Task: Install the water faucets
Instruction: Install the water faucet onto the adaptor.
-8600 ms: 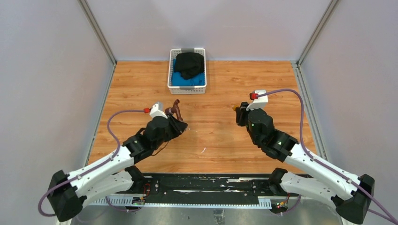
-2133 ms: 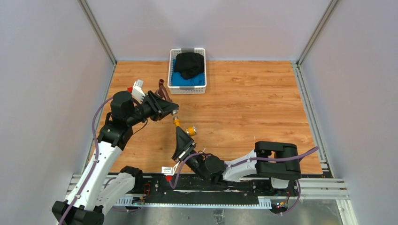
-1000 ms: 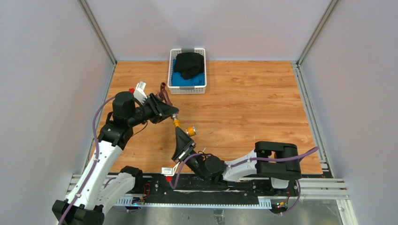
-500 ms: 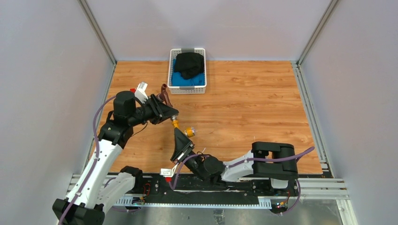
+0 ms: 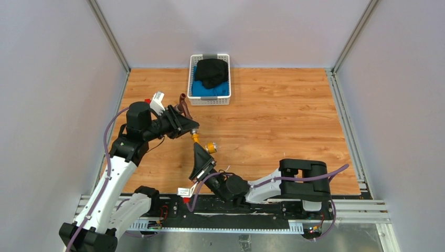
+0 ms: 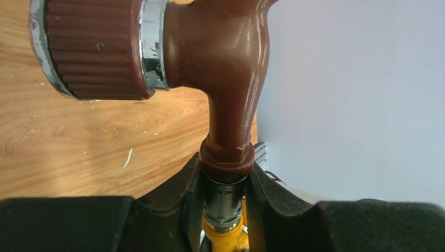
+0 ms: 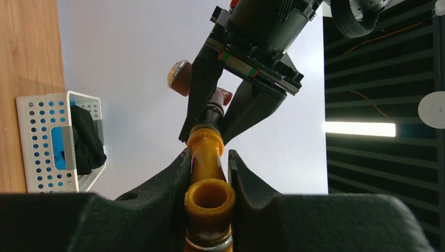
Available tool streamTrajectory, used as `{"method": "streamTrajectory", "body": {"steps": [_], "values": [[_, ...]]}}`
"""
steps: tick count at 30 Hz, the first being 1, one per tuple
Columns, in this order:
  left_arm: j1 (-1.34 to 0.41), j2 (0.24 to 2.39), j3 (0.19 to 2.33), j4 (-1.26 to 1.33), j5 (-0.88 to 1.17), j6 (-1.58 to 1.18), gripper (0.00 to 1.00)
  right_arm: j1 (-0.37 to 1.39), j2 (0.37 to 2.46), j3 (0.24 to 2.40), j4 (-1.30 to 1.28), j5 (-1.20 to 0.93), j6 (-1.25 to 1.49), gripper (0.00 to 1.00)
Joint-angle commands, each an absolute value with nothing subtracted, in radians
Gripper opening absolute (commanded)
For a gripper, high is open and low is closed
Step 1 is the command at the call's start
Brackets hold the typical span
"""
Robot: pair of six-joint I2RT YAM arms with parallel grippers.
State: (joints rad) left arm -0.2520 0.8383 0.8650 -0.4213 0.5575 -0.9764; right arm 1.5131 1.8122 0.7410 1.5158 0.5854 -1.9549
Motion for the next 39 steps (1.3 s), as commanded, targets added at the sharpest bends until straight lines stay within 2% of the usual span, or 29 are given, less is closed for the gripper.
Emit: {"method": "streamTrajectory", "body": {"steps": [1, 8, 24, 39], "values": [[-0.255, 0.821, 0.884, -0.384, 0.665, -0.991, 0.0, 1.493, 1.806, 0.745, 1.6, 0.581, -1.889, 0.0], [-0.255, 0.816, 0.862, -0.331, 0.674, -1.039, 0.0, 1.492, 1.779, 0.762, 1.6, 0.641, -1.712, 0.0], [-0.255, 0.791, 0.809, -0.21, 0.702, -1.143, 0.0, 1.489, 1.818, 0.811, 1.599, 0.689, -1.55, 0.0], [-0.254, 0.771, 0.785, -0.081, 0.717, -1.261, 0.0, 1.461, 1.794, 0.826, 1.6, 0.683, -1.271, 0.0]]}}
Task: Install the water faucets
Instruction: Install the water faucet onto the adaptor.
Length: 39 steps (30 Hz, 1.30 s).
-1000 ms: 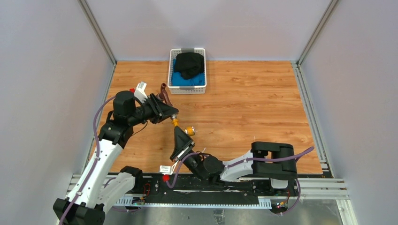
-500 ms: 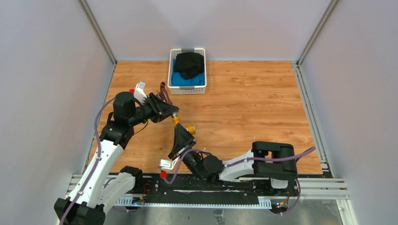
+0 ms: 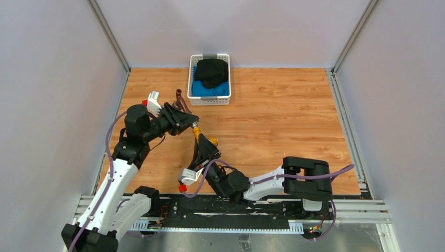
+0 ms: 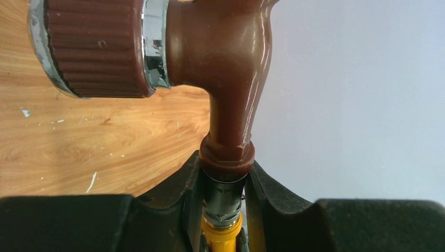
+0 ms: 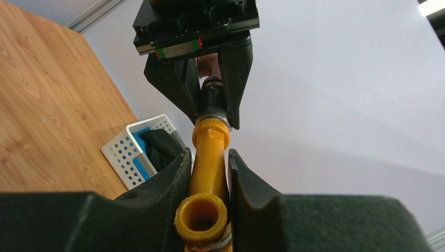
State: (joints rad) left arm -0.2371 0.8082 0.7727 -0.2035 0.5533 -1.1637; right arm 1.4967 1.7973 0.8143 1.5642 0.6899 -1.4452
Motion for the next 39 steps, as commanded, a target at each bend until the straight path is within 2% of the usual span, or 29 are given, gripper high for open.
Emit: {"method": "streamTrajectory", "body": {"steps": [1, 27, 39], "values": [[-0.255, 0.77, 0.786, -0.074, 0.718, -1.268, 0.0, 1.458, 1.784, 0.822, 1.6, 0.68, -1.246, 0.0], [-0.254, 0.667, 0.723, 0.095, 0.624, -1.459, 0.0, 1.407, 1.715, 0.856, 1.598, 0.703, -0.73, 0.0], [-0.254, 0.63, 0.68, 0.12, 0.593, -1.467, 0.0, 1.405, 1.7, 0.851, 1.597, 0.687, -0.676, 0.0]]}}
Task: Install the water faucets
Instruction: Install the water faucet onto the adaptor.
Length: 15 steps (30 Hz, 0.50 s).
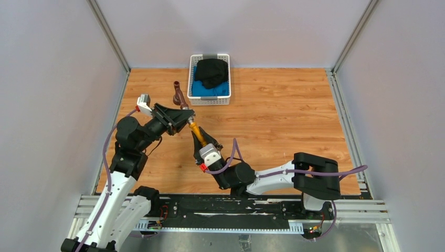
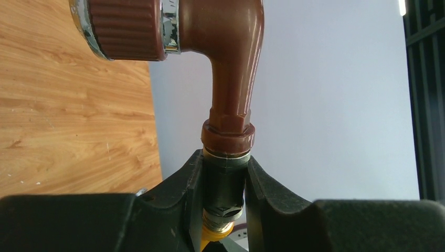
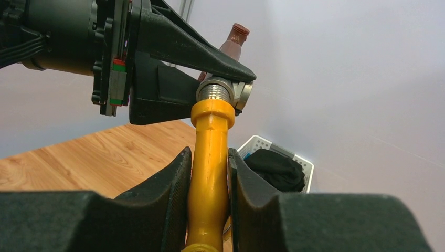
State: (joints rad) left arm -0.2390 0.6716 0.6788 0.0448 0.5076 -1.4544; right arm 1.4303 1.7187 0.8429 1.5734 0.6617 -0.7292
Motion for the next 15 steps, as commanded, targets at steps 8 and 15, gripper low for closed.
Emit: {"method": "streamTrajectory", "body": {"steps": [8, 15], "values": [[-0.255, 0.599, 0.795, -0.166, 0.463, -1.237, 0.0, 1.44, 1.689, 0.879, 1.593, 0.757, -0.771, 0.0], [-0.255, 0.593, 0.838, -0.247, 0.424, -1.155, 0.0, 1.464, 1.689, 0.914, 1.541, 0.825, -0.82, 0.0]]}}
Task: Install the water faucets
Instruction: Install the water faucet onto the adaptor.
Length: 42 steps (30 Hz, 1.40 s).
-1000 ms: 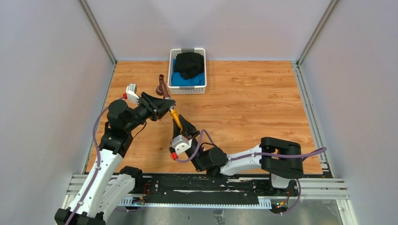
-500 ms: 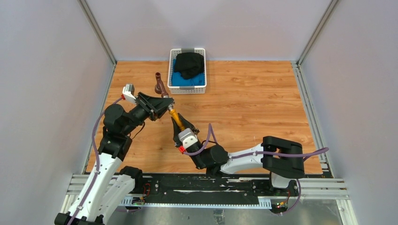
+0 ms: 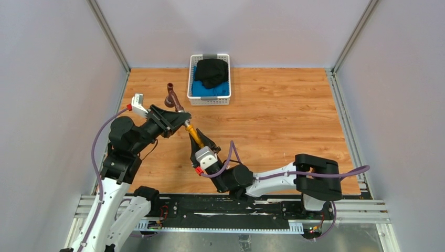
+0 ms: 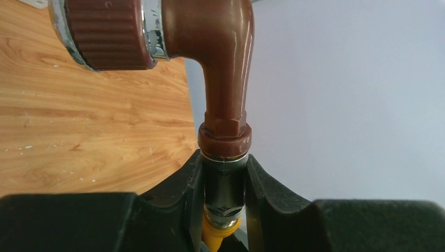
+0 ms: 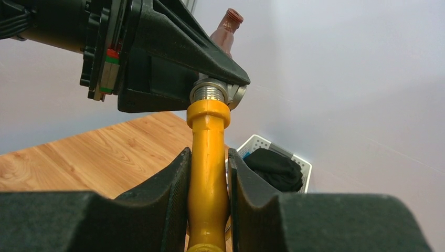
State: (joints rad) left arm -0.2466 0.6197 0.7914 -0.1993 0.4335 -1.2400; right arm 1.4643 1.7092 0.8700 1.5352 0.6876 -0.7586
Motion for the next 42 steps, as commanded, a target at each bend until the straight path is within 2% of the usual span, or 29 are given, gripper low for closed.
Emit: {"method": "streamTrajectory", "body": {"steps": [1, 5, 21, 36, 42], "values": [[-0.255, 0.589, 0.842, -0.262, 0.412, -1.143, 0.0, 1.47, 1.692, 0.931, 1.538, 0.838, -0.839, 0.0], [-0.255, 0.565, 0.845, -0.286, 0.377, -1.103, 0.0, 1.483, 1.69, 0.981, 1.479, 0.892, -0.861, 0.0], [-0.255, 0.509, 0.858, -0.375, 0.271, -0.993, 0.0, 1.522, 1.594, 0.999, 1.227, 0.886, -0.659, 0.0], [-0.255, 0.392, 0.71, -0.253, 0.234, -1.134, 0.0, 1.526, 1.76, 1.08, 1.55, 0.902, -0.801, 0.0], [-0.255, 0.373, 0.696, -0.26, 0.227, -1.14, 0.0, 1.526, 1.725, 1.056, 1.485, 0.853, -0.666, 0.0]]}}
